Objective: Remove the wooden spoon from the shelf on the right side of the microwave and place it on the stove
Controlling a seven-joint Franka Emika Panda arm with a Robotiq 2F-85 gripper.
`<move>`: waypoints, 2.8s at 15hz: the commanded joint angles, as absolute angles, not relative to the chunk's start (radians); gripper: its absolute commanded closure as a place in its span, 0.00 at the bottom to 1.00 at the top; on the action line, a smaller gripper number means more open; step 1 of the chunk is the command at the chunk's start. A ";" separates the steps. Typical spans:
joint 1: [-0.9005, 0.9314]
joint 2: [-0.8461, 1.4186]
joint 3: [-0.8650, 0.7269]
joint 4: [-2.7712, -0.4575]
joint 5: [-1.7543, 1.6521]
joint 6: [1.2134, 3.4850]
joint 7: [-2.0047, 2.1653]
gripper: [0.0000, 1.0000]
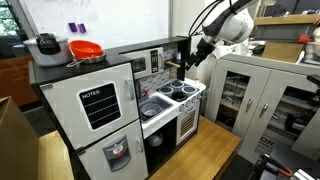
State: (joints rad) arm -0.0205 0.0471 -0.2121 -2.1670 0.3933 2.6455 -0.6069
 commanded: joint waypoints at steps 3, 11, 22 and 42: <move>-0.018 0.223 -0.195 -2.049 0.417 2.850 -0.361 0.00; -0.054 0.382 -0.191 -1.833 0.386 2.811 -0.316 0.00; -0.275 0.465 -0.001 -1.665 0.374 2.606 -0.476 0.00; -0.321 0.569 0.054 -1.544 0.296 2.617 -0.475 0.94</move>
